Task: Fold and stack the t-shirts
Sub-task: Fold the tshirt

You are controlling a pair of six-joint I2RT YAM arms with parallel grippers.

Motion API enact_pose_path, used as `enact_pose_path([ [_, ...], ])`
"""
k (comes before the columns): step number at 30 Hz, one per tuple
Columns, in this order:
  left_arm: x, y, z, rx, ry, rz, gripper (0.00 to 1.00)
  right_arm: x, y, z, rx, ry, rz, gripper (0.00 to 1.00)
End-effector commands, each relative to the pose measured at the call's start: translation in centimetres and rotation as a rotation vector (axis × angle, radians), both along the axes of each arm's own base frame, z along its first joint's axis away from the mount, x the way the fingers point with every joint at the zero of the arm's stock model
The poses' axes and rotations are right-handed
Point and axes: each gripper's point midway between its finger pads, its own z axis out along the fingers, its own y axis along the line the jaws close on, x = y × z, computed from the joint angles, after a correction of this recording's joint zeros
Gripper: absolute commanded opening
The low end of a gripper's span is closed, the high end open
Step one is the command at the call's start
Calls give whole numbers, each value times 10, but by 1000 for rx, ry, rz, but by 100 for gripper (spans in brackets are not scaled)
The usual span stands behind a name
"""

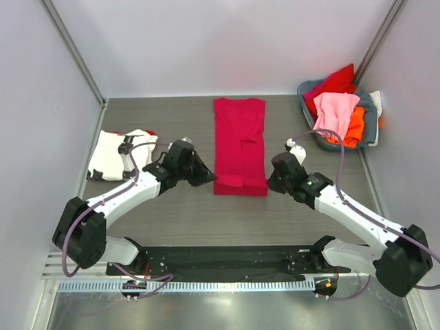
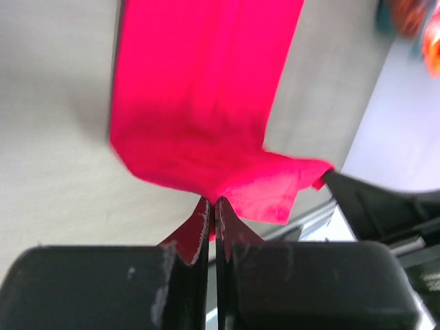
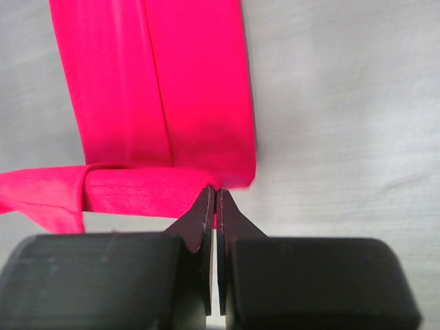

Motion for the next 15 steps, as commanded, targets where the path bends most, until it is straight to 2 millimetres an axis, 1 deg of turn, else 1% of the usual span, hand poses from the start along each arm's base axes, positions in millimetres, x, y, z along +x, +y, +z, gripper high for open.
enact_pose_path([
  [1,32,2,18,-3,-52,7,0,48,-16,28,-88,-112,-80,1],
  [2,45,2,20,-1,-55,16,0,55,-16,17,-102,-76,-78,1],
  [3,53,3,20,8,-61,18,0,67,-14,25,-78,-95,-80,1],
  [4,60,8,18,25,-52,28,0,74,-15,22,-75,-86,-74,1],
  [5,74,8,19,47,-62,45,0,83,-18,12,-52,-50,-71,1],
  [6,80,9,18,65,-68,44,0,95,-17,16,-31,-64,-71,1],
  [7,93,10,25,59,-82,58,0,102,-18,16,-30,-62,-64,1],
  [8,99,9,12,67,-51,53,0,108,-20,14,-14,-51,-56,1],
  [9,104,8,9,64,-42,52,0,119,-17,10,-15,-35,-51,1],
  [10,115,8,15,50,-57,58,0,126,-18,9,-14,-30,-49,1],
  [11,121,7,3,60,-32,58,0,135,-18,13,-3,-33,-40,1],
  [12,125,7,0,56,-23,57,0,141,-19,3,-9,-7,-38,1],
  [13,136,8,3,46,-30,66,0,146,-19,0,-6,2,-36,1],
  [14,141,7,4,39,-33,65,0,152,-19,-1,-1,3,-35,1],
  [15,146,6,-7,44,-12,65,0,162,-20,4,14,-8,-29,1],
])
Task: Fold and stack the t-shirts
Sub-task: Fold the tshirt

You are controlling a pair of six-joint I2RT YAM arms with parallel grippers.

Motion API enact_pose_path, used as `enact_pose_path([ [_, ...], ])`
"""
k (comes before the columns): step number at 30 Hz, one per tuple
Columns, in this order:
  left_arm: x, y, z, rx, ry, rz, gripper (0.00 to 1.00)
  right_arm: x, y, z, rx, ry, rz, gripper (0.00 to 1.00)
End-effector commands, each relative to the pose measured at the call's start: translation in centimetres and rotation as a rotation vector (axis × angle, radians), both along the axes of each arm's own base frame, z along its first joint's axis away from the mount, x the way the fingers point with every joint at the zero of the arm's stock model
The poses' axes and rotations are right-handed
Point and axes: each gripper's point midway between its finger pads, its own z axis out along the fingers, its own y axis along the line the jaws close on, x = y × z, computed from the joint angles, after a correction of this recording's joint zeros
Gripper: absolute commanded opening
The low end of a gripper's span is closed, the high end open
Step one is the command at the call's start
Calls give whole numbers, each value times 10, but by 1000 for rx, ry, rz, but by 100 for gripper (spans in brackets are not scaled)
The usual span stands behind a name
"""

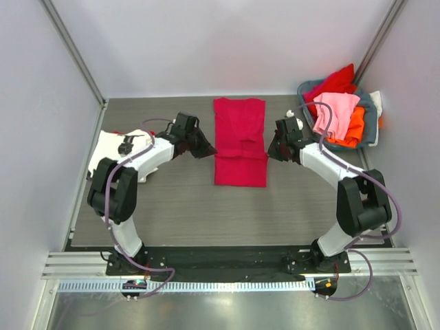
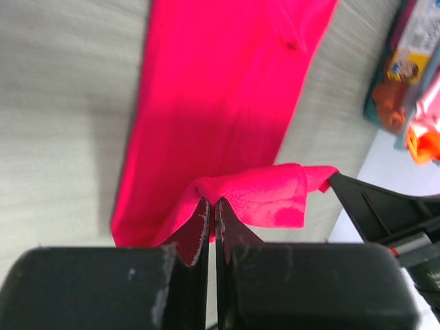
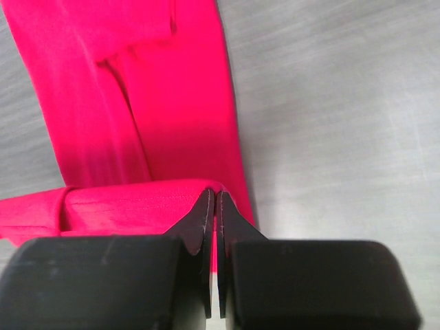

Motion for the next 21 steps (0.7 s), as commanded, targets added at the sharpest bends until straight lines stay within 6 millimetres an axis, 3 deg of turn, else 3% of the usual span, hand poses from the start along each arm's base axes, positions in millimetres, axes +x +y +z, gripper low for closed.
enact_pose_path([
  [1,25,6,1,-1,-14,3,0,32,-3,8,8,-34,37,1],
  [2,34,4,7,-9,-33,4,0,38,-3,8,11,-33,41,1],
  [10,74,-3,-7,-15,-16,14,0,78,-4,-5,72,-3,66,1],
  [21,105,-7,-26,-56,-4,28,3,113,-2,-18,131,11,74,1],
])
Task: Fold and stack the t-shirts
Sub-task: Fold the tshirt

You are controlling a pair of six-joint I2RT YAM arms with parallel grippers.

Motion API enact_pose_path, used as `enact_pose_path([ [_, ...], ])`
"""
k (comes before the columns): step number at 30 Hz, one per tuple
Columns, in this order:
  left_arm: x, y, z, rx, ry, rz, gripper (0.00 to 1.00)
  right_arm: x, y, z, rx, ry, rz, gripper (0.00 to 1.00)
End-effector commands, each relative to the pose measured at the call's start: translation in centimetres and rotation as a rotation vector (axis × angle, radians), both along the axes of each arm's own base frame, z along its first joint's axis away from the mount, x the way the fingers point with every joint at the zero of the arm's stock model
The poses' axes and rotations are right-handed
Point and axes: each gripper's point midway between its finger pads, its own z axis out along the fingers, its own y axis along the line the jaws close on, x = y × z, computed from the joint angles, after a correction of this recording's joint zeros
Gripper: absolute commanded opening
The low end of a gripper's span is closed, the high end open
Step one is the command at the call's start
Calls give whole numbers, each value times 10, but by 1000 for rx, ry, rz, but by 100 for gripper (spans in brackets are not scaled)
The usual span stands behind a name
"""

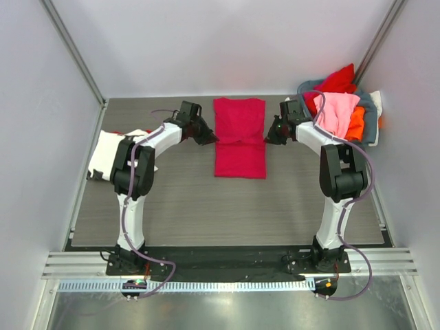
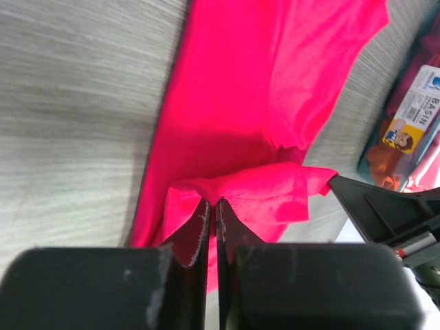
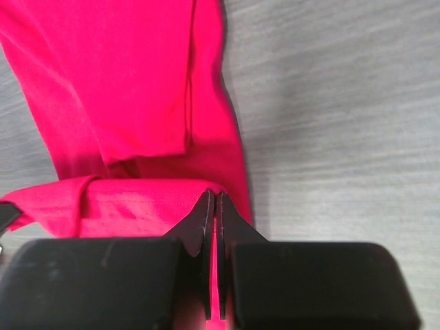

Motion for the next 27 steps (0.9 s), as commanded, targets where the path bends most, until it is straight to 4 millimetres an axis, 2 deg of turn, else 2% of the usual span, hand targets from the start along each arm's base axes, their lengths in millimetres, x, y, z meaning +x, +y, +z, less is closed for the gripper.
enact_pose_path([
  [1,21,-4,13,-39,-53,-8,5,21,1,17,27,-57,16,2],
  [2,22,-4,12,-43,-51,-11,7,24,3,19,33,-64,20,20],
  [3,23,-4,9,-43,-43,-11,11,26,1,18,28,-65,13,45],
  [4,25,-3,9,-39,-47,-8,24,27,-1,20,16,-72,4,59],
  [5,25,0,11,-31,-53,-3,31,25,-5,20,2,-74,-7,79],
  [6,21,4,12,-17,-49,2,35,23,-8,21,-13,-79,-10,84],
  [7,20,8,15,-3,-60,8,44,21,-12,32,-29,-106,-20,84],
  [8,16,10,18,8,-69,4,58,12,-15,26,-38,-88,-20,84],
  [9,7,15,23,14,-72,5,65,8,-17,27,-40,-94,-26,84],
  [10,3,18,24,25,-75,7,68,2,-16,39,-27,-119,-20,80],
  [11,-2,21,25,28,-75,7,69,-14,-15,26,-19,-86,-12,78],
  [12,-16,25,17,38,-51,2,69,-19,-13,29,1,-101,-6,75],
  [13,-22,26,28,29,-71,0,69,-27,-11,27,17,-99,-1,72],
  [14,-30,26,30,25,-70,-9,69,-46,-10,23,40,-82,13,67],
  [15,-44,27,19,37,-47,-21,69,-50,-7,23,58,-96,19,65],
  [16,-52,26,17,41,-41,-30,69,-58,-5,21,80,-92,22,62],
  [17,-60,24,26,33,-57,-44,68,-74,-2,16,105,-76,38,58],
  [19,-83,19,15,44,-31,-77,66,-84,3,15,138,-82,58,56],
  [20,-89,18,16,45,-35,-85,66,-95,6,6,147,-57,68,53],
  [21,-100,16,7,50,-19,-99,65,-99,9,7,161,-60,80,53],
  [24,-112,12,-3,40,-6,-114,60,-112,13,-6,173,-23,98,49],
  [25,-114,11,-6,38,0,-119,56,-113,15,-8,180,-15,103,48],
  [27,-117,10,-13,43,13,-125,54,-116,17,-13,189,3,111,46],
])
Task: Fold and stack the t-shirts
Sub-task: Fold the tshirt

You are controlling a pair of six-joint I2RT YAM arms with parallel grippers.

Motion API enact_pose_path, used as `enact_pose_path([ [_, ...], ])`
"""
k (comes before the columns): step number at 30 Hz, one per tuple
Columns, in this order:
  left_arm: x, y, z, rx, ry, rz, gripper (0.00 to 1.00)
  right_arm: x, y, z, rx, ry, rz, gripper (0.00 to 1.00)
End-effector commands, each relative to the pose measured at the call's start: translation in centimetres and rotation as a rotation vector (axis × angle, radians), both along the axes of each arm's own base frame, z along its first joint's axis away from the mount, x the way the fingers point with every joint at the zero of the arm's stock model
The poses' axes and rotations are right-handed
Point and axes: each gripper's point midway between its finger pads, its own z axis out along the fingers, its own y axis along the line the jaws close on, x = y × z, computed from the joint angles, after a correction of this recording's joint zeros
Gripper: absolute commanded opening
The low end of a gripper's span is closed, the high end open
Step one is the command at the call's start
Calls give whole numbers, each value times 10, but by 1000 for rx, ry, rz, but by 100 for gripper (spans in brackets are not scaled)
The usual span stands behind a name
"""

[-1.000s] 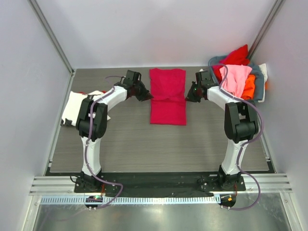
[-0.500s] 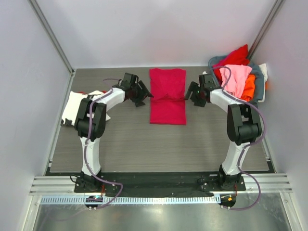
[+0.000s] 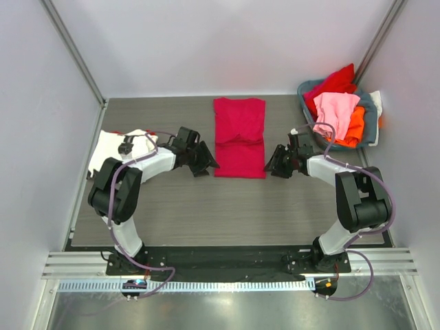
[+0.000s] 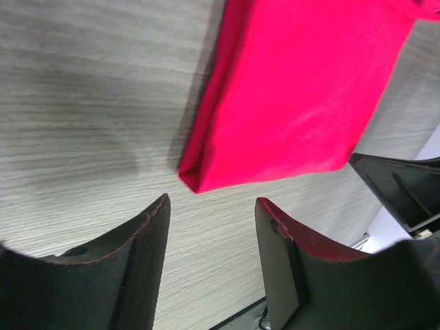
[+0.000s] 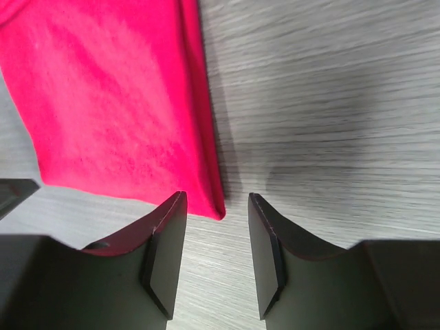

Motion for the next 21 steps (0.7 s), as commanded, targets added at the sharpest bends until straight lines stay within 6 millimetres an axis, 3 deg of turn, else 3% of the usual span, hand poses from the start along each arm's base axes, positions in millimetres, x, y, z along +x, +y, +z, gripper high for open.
enact_pose_path([
  [1,7,-5,3,-26,-46,-14,53,8,15,9,66,-44,37,46],
  [9,1,-10,-19,-12,-2,-32,51,2,17,-15,69,20,50,43],
  [13,-6,-10,-30,-4,24,-34,46,-1,19,-21,79,40,57,29],
  [21,-8,-10,-40,-6,33,-36,34,-5,20,-22,82,46,70,11],
])
